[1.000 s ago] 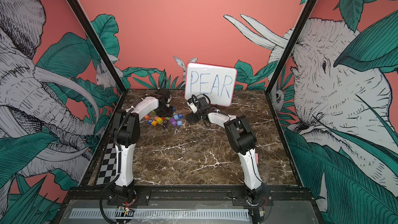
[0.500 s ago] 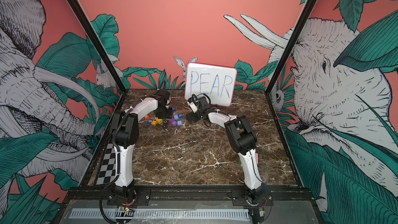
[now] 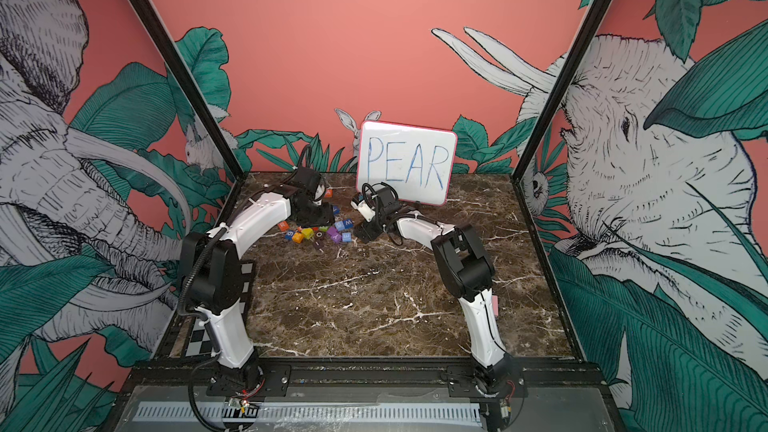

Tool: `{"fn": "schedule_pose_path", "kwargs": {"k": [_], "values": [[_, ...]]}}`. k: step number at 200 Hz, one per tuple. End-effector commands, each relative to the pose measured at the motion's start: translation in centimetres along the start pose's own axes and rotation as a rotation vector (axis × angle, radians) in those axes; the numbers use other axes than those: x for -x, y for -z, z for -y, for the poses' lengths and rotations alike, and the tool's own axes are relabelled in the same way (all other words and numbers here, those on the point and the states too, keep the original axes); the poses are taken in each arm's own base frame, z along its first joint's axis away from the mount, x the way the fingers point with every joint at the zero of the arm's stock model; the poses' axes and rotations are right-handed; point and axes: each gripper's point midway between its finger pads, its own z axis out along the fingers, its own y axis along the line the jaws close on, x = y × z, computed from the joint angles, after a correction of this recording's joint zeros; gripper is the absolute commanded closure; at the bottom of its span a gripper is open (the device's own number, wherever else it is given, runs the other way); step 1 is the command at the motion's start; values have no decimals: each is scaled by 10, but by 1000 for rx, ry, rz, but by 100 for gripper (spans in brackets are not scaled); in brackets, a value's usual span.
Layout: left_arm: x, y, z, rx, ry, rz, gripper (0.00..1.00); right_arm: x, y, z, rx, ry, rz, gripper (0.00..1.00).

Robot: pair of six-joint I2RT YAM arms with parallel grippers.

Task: Spell the uppercase word “pear” with letter blocks
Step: Adjust the letter block at the center of the board, then pick up the letter block from the center of the board.

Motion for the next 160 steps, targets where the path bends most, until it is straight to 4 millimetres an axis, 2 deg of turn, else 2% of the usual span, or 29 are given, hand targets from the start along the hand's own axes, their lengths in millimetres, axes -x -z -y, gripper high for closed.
{"fn": "schedule_pose_path", "kwargs": {"k": [1, 12, 27, 55, 104, 160], "values": [[-2, 14, -13, -23, 47, 19, 38, 30, -1, -23, 152, 231, 93, 29], [-4, 18, -19, -30, 63, 24, 38, 27, -5, -28, 202, 267, 72, 37], [-7, 20, -28, -36, 81, 28, 37, 25, -9, -35, 262, 326, 56, 52], [-10, 20, -40, -40, 106, 30, 36, 23, -13, -38, 301, 417, 51, 63], [-16, 16, -55, -31, 132, 20, 36, 10, -29, -34, 322, 487, 1, 61], [-22, 14, -59, -25, 140, 11, 35, 8, -41, -34, 345, 514, -46, 42]]}}
